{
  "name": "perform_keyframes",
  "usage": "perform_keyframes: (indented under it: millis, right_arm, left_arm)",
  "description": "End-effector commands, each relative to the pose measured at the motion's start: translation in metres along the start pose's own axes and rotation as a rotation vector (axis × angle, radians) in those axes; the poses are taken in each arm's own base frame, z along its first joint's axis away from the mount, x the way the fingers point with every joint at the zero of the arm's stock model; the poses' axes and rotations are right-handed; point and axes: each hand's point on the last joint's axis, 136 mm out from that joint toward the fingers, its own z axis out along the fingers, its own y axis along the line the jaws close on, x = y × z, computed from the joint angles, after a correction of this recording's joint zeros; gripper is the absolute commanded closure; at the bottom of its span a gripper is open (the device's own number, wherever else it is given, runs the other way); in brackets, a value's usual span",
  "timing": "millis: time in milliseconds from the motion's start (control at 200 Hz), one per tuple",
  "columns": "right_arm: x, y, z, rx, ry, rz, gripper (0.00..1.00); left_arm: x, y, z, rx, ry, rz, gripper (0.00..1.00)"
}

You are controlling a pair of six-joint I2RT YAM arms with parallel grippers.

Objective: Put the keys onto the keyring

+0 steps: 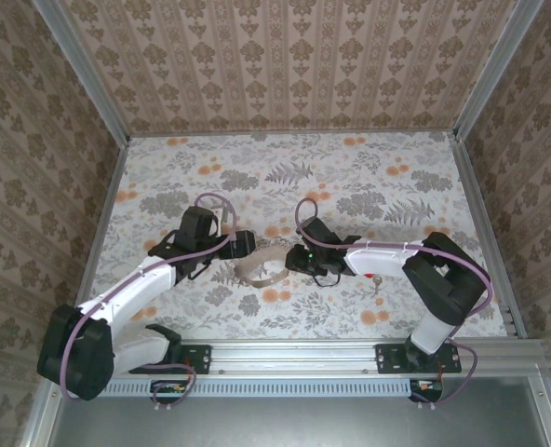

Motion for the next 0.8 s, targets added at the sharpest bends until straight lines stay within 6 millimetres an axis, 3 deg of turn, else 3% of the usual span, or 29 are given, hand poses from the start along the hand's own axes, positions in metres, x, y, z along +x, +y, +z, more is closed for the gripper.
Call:
perform_keyframes:
  millis: [0,795]
  right_arm:
    - [0.004,-0.002,0.006,0.003,0.007,0.021,0.70]
    - [0.009,-0.006,0.020,0.011,0.020,0.035,0.82]
  left_arm:
    - [-0.003,-0.001,-0.004,0.016,-0.019,-0.012,0.00]
    - [-0.001,0.002,-0.005,0.016,-0.019,-0.019,0.00]
